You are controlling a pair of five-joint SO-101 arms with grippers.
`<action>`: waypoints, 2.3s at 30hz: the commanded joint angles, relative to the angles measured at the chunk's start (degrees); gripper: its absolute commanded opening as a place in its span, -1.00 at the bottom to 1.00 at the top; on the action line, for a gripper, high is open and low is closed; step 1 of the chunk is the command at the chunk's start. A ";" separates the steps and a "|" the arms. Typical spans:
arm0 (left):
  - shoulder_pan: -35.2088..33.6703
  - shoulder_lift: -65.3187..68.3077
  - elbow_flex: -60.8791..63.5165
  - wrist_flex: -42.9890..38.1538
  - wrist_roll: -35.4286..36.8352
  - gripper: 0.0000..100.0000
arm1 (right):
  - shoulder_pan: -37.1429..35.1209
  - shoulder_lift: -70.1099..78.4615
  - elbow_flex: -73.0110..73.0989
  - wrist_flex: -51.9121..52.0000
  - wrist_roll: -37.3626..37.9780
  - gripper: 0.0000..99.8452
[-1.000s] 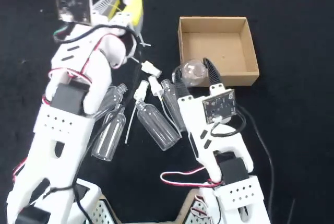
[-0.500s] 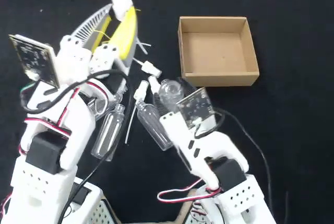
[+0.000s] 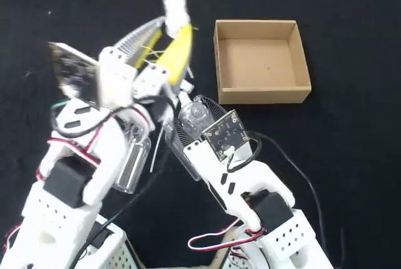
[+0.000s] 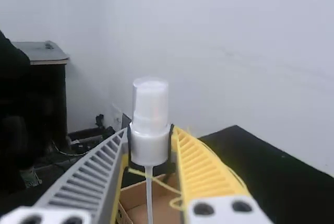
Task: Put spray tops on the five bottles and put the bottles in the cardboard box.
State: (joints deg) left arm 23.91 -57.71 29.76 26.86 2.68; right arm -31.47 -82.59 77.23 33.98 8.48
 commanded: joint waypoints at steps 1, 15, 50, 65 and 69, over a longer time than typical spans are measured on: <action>4.79 0.70 -0.13 0.18 -6.07 -0.86 | -0.44 -0.04 -3.21 -1.32 -0.26 -0.70; 5.85 -0.79 -11.65 16.44 -5.80 -0.86 | -0.35 -0.04 -2.15 -1.67 -0.26 -0.70; 10.07 -0.88 -9.80 15.65 -6.33 -0.85 | -0.35 -0.04 -2.07 -1.41 -0.26 -0.70; 10.24 2.37 -4.79 10.90 -6.68 -0.85 | -0.26 -0.04 -2.07 -1.32 -0.26 -0.70; 9.98 2.73 -5.05 10.90 -6.77 -0.85 | -0.26 -0.04 -1.98 -1.32 -0.26 -0.70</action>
State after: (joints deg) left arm 33.41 -55.08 25.71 39.34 -3.21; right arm -31.47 -82.59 77.23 33.98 8.48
